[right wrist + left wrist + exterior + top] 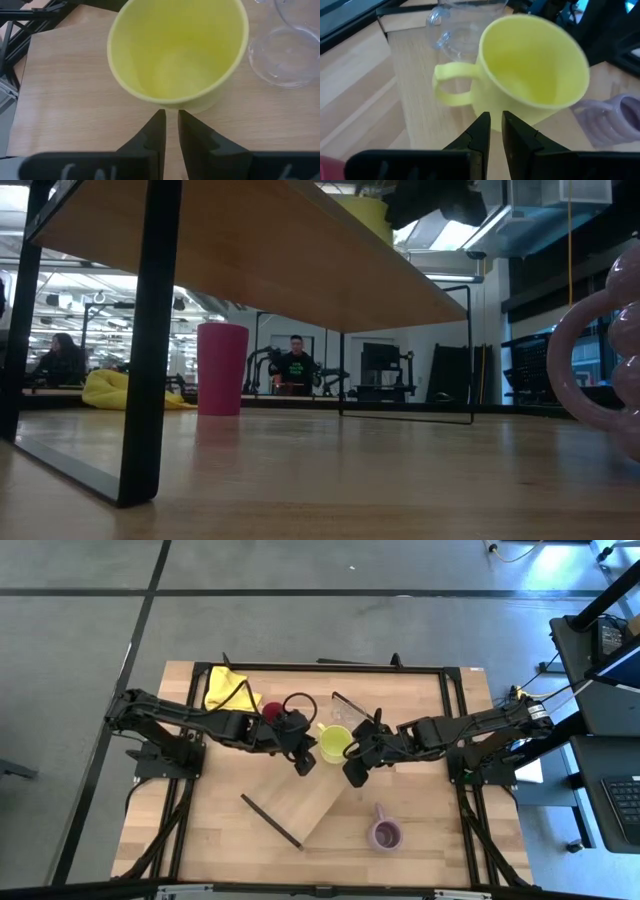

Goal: Stack small to large cups/mugs on shelf
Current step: Put the yellow mug on the shelf, then put the purple mug on the shelf

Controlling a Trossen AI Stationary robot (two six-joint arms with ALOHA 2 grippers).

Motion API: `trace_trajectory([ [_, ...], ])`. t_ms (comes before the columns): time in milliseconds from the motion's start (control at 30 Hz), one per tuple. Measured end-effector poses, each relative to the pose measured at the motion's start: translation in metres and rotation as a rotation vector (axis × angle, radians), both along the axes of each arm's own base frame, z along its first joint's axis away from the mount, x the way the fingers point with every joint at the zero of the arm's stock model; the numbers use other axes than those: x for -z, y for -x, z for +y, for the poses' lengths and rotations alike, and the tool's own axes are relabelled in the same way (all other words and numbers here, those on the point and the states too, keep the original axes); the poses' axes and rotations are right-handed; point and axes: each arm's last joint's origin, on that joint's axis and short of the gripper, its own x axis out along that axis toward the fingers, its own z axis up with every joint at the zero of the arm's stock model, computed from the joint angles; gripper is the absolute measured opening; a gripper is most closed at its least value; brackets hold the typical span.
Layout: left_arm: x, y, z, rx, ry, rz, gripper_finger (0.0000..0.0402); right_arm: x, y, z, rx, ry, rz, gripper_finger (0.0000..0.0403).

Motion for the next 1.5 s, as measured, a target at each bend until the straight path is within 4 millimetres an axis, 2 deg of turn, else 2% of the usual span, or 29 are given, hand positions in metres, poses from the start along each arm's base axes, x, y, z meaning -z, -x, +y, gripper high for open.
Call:
trace_trajectory([
  [200, -0.01, 0.014, 0.0, 0.011, 0.0, 0.008, 0.0043, -0.004, -0.003, 0.006, -0.083, -0.016, -0.047, 0.0052],
  [333, -0.031, 0.031, -0.005, 0.125, 0.014, -0.06, 0.0043, -0.017, -0.011, 0.013, -0.212, -0.057, -0.172, 0.0052],
  [467, -0.047, 0.051, -0.005, 0.183, -0.002, -0.085, 0.0043, -0.034, -0.014, 0.012, -0.255, -0.085, -0.251, 0.0052],
  [733, -0.046, 0.094, 0.032, 0.062, -0.067, 0.161, 0.0043, -0.079, -0.021, 0.0, -0.336, 0.032, -0.461, 0.0056],
  [900, -0.049, 0.101, 0.046, 0.043, -0.123, 0.178, 0.0043, -0.108, -0.019, -0.008, -0.349, 0.107, -0.55, 0.0082],
  [1033, -0.048, 0.105, 0.055, 0.042, -0.163, 0.232, 0.0044, -0.119, -0.015, -0.01, -0.342, 0.144, -0.559, 0.0116],
  [1133, -0.046, 0.107, 0.062, 0.033, -0.168, 0.267, 0.0044, -0.116, -0.009, -0.015, -0.295, 0.141, -0.451, 0.0136],
  [1267, -0.045, 0.109, 0.066, 0.019, -0.166, 0.281, 0.0044, -0.098, 0.01, -0.018, -0.197, 0.112, -0.154, 0.0142],
  [1500, -0.047, 0.105, 0.053, 0.078, -0.176, 0.252, 0.0044, -0.075, 0.054, 0.014, -0.122, 0.011, 0.239, 0.0139],
])
